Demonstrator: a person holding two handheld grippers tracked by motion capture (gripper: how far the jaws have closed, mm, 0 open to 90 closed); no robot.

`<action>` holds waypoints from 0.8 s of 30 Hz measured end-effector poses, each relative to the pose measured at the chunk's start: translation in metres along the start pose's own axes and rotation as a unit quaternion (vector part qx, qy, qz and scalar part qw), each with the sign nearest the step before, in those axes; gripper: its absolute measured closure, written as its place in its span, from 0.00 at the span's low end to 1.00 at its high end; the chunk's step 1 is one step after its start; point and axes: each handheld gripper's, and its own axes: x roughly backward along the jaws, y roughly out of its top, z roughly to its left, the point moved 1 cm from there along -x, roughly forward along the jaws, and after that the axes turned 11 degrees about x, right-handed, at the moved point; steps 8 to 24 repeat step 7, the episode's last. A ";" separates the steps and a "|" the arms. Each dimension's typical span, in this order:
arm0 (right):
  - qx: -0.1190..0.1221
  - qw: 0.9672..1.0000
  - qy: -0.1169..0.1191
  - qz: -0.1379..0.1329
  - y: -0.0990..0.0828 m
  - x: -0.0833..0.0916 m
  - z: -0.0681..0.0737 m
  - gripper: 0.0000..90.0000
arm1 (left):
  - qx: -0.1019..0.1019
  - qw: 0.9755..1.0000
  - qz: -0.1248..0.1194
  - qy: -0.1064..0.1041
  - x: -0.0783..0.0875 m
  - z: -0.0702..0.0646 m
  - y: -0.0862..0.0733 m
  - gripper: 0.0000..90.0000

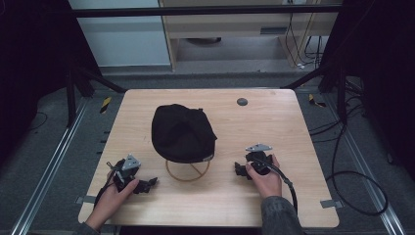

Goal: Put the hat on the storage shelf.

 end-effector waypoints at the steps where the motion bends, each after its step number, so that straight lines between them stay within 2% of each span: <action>1: 0.003 1.000 -0.005 -0.009 -0.002 0.000 0.000 0.11 | 0.000 1.000 0.000 0.000 0.000 0.000 0.000 0.00; 3: 0.000 1.000 -0.008 -0.022 -0.005 -0.001 0.002 0.10 | 0.000 1.000 0.000 -0.001 0.000 0.000 0.000 0.00; 24: -0.001 1.000 -0.009 -0.022 -0.005 -0.001 0.002 0.10 | -0.002 1.000 0.000 0.000 0.000 0.000 0.000 0.00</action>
